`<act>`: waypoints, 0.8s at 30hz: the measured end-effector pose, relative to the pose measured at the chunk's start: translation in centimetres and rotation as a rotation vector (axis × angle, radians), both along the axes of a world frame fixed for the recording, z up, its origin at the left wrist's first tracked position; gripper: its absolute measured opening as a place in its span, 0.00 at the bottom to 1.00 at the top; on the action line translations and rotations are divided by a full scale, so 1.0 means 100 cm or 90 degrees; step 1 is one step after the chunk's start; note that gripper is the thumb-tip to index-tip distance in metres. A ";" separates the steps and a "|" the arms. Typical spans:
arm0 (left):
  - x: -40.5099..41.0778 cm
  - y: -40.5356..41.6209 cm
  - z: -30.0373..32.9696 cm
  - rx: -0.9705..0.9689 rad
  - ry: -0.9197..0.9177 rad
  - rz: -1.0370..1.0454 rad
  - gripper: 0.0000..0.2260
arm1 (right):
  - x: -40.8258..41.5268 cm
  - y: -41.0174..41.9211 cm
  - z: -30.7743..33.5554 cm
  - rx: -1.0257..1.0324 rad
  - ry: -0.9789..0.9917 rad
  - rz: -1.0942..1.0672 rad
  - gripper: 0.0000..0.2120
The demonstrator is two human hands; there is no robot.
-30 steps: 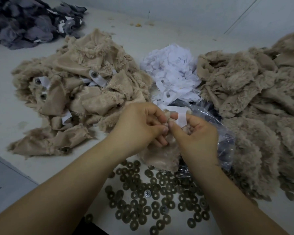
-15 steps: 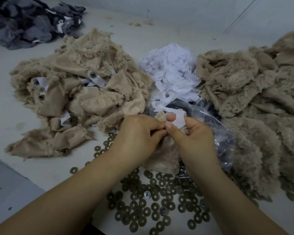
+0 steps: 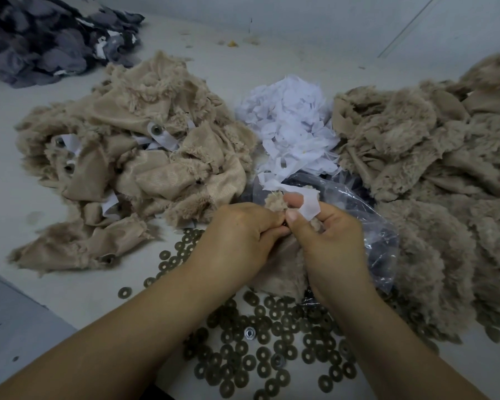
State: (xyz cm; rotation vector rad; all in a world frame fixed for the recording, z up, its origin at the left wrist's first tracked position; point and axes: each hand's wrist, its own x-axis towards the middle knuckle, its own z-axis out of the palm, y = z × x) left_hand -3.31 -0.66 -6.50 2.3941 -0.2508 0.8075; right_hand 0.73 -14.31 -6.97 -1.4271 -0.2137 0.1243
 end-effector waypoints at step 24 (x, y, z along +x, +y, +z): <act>0.004 0.005 0.009 -0.568 0.261 0.057 0.10 | -0.003 0.000 0.007 0.010 -0.032 -0.019 0.16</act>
